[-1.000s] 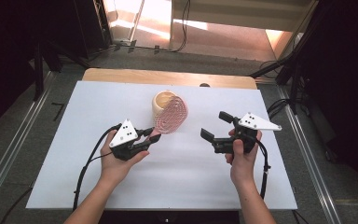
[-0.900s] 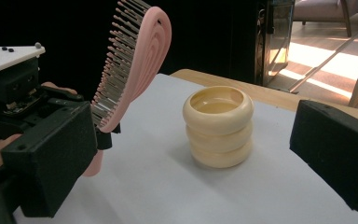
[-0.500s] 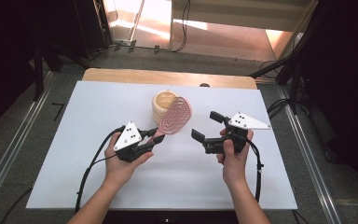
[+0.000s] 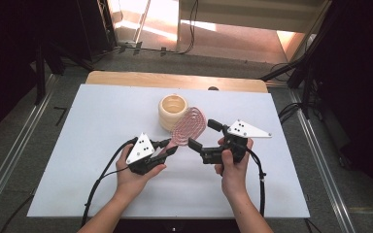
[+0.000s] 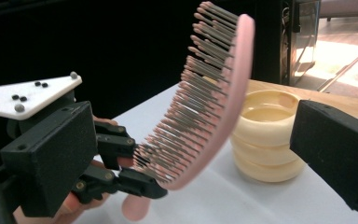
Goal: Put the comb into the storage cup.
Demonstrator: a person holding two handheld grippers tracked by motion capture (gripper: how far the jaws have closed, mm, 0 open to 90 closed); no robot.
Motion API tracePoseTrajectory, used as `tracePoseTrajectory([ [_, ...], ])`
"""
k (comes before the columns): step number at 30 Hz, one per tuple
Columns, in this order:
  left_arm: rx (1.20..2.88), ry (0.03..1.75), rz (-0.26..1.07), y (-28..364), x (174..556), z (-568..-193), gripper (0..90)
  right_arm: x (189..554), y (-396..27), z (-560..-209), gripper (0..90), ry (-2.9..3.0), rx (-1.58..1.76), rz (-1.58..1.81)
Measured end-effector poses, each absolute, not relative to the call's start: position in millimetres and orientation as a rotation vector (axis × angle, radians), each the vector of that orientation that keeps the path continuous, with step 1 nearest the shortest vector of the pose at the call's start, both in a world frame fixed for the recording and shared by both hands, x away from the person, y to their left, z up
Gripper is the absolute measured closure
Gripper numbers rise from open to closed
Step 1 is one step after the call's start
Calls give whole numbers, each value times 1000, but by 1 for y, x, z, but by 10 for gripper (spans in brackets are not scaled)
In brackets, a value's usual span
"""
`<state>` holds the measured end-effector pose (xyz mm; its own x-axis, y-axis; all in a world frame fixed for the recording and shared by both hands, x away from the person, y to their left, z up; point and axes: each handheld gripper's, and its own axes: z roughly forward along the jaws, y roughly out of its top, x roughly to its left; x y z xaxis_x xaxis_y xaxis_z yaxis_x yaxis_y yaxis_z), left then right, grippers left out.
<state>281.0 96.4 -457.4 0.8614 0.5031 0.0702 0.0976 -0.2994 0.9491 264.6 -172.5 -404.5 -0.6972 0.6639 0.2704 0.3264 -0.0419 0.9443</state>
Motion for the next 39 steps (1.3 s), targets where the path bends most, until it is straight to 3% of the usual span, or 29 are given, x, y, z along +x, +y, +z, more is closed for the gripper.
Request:
tracePoseTrajectory([
  [4, 1845, 448, 420, 92, 278, -460, 711, 265, -168, -406, 0, 1972, 1101, 1802],
  [7, 1847, 444, 418, 89, 275, -462, 711, 265, -166, -407, 60, 1953, 1131, 1794],
  [19, 1833, 444, 424, 84, 271, -466, 711, 266, -160, -408, 154, 1918, 1260, 1847],
  [31, 1834, 432, 451, 79, 267, -469, 711, 269, -156, -417, 353, 1850, 1419, 1817],
  [39, 1838, 425, 456, 75, 265, -471, 711, 268, -154, -419, 380, 1848, 1441, 1841],
])
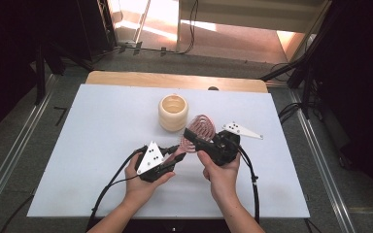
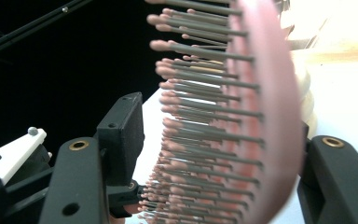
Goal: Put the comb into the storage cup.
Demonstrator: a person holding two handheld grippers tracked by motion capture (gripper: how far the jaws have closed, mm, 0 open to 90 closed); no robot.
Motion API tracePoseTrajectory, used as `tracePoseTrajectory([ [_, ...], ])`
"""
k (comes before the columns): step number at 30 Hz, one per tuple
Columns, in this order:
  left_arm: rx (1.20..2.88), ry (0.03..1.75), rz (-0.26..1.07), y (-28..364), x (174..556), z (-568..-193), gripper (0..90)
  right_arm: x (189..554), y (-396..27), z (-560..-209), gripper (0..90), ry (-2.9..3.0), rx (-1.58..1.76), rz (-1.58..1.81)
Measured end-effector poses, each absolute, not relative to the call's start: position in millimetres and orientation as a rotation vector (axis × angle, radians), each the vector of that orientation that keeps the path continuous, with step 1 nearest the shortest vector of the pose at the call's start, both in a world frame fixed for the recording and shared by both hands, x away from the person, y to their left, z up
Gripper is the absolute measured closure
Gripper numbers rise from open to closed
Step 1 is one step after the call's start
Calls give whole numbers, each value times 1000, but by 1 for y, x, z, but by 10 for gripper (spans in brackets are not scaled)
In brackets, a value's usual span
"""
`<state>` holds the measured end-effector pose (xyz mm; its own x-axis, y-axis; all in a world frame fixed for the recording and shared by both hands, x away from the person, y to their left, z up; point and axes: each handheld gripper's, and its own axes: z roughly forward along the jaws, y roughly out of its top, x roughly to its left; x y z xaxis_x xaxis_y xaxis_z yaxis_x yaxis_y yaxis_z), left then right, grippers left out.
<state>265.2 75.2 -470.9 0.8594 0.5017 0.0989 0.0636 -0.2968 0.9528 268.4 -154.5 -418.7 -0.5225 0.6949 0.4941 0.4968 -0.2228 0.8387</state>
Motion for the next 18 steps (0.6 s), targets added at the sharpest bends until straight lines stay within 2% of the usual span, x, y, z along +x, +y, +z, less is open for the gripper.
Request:
tracePoseTrajectory([
  [4, 1839, 419, 464, 74, 264, -471, 711, 269, -154, -420, 383, 1845, 1455, 1837],
  [18, 1847, 420, 471, 74, 265, -472, 711, 270, -155, -422, 492, 1838, 1493, 1844],
])
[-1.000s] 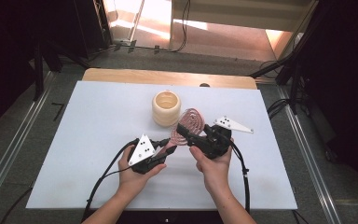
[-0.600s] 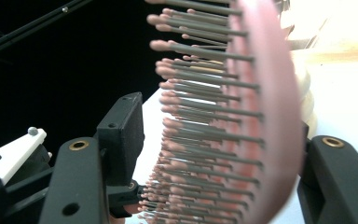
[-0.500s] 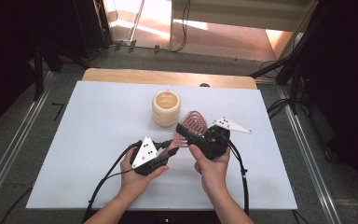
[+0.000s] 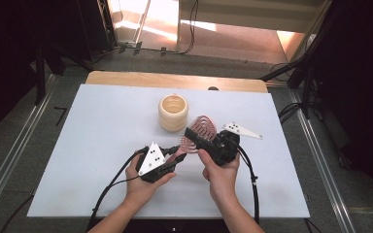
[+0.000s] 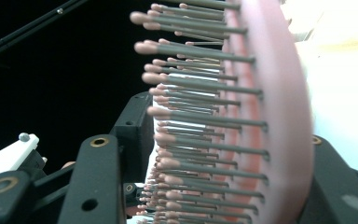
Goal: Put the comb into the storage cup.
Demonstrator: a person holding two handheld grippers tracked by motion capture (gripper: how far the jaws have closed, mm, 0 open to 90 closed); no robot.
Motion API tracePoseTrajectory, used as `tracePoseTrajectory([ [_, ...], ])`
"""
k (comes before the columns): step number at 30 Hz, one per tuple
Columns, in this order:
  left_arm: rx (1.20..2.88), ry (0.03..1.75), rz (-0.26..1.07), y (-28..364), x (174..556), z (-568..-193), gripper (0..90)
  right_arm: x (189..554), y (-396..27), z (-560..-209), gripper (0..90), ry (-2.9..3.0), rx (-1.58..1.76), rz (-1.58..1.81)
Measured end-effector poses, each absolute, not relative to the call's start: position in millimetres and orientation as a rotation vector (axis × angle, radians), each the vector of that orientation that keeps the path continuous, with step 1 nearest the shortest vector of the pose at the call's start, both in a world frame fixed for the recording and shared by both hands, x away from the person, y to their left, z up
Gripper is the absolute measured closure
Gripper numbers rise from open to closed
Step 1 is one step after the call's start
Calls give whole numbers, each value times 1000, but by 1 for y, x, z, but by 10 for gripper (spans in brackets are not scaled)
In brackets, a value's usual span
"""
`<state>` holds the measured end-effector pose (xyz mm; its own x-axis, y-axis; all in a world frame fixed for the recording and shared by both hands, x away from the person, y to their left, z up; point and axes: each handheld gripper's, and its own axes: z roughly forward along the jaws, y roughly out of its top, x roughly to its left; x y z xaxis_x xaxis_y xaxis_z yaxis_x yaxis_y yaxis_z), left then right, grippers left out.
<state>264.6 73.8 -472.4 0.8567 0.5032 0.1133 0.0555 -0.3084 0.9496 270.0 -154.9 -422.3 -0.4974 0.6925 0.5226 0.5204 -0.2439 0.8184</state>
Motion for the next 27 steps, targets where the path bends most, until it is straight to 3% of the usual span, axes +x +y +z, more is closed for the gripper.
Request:
tracePoseTrajectory([
  [27, 1861, 436, 489, 72, 265, -475, 702, 272, -158, -425, 593, 1853, 1513, 1900],
])
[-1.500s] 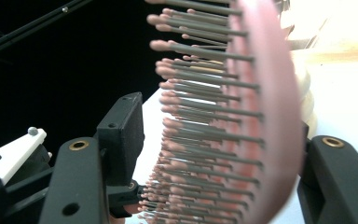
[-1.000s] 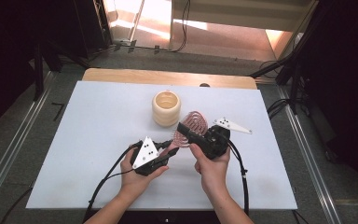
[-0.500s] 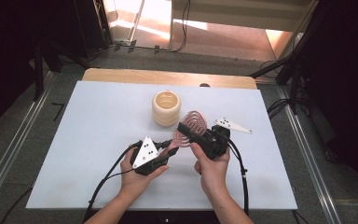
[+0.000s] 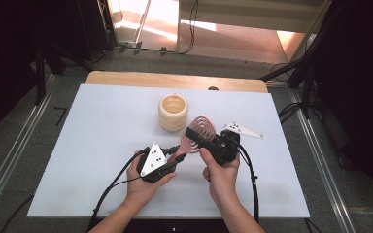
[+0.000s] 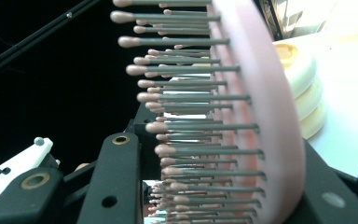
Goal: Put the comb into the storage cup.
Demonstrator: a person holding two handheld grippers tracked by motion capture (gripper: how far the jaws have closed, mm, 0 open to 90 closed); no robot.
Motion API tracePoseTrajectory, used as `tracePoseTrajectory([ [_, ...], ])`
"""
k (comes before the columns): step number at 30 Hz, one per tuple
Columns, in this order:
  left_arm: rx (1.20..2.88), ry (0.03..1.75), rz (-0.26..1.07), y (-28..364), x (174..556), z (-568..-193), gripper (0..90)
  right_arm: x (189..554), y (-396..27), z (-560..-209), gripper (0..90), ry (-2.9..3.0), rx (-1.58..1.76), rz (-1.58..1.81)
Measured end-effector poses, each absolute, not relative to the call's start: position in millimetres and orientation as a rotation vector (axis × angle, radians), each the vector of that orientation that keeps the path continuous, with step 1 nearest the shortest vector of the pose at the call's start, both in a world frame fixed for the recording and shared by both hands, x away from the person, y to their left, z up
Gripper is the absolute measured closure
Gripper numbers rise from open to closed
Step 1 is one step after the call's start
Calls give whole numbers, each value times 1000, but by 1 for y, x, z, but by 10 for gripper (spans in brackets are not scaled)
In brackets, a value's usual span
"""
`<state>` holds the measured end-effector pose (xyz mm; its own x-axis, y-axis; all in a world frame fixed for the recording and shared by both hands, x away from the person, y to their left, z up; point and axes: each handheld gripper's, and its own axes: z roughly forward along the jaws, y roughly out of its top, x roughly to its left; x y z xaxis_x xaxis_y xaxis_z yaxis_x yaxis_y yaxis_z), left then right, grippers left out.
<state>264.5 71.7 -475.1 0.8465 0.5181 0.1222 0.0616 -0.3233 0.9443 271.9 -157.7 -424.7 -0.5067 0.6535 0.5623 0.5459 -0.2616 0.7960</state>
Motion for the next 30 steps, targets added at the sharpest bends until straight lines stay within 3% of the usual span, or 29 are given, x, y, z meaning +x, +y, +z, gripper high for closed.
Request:
tracePoseTrajectory([
  [3, 1849, 438, 473, 73, 265, -475, 620, 272, -157, -425, 594, 1865, 1494, 1894],
  [5, 1838, 447, 453, 74, 266, -474, 514, 271, -157, -424, 595, 1870, 1473, 1892],
  [19, 1807, 441, 362, 84, 270, -469, 312, 270, -162, -419, 594, 1861, 1414, 1856],
  [28, 1798, 472, 302, 92, 274, -468, 8, 269, -166, -416, 594, 1848, 1390, 1845],
  [30, 1796, 469, 296, 95, 274, -468, 0, 268, -167, -416, 594, 1850, 1383, 1837],
])
